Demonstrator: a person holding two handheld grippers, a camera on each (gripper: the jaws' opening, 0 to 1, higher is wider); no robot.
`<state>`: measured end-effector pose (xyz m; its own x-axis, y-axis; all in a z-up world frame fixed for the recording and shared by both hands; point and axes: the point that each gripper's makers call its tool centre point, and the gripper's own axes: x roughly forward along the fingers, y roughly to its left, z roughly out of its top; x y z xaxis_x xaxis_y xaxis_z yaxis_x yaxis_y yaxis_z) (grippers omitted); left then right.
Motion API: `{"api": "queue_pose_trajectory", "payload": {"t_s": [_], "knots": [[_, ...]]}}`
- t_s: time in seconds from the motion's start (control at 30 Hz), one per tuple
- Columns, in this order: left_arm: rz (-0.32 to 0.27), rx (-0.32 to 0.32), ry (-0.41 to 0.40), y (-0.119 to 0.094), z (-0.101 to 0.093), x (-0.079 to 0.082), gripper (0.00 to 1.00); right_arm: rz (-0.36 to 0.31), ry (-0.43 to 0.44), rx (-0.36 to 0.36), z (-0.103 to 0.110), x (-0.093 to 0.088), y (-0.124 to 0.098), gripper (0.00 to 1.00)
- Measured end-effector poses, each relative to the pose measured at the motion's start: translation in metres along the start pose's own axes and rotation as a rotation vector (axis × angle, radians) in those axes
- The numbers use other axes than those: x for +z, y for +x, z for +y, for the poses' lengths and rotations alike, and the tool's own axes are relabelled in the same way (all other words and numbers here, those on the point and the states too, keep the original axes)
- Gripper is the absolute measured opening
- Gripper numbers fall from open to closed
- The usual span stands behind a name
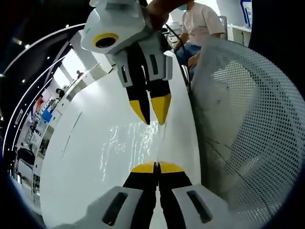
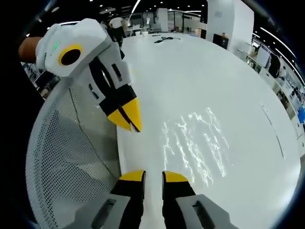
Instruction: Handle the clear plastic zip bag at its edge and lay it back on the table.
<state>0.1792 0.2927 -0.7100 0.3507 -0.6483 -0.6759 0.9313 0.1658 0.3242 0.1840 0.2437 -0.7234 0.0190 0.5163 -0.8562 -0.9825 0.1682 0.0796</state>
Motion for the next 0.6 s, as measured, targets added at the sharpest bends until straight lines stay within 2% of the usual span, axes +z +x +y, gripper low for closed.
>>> {"api": "queue_pose_trajectory", "payload": {"t_s": [0.07,0.27,0.6], "knots": [[-0.009,-0.004,-0.025,0.0,0.0004,0.0009,0.0,-0.001,-0.004,0.0,0.0005,-0.0002,0.0009,0.07],[-0.02,0.0,-0.018,0.0003,-0.0003,0.0019,0.0,0.0,-0.024,-0.003,0.0023,-0.0018,0.0029,0.0],[-0.028,0.005,-0.045,-0.0012,0.0006,0.0024,0.01,0.014,-0.024,-0.012,0.0033,-0.0011,0.0026,0.0]]}}
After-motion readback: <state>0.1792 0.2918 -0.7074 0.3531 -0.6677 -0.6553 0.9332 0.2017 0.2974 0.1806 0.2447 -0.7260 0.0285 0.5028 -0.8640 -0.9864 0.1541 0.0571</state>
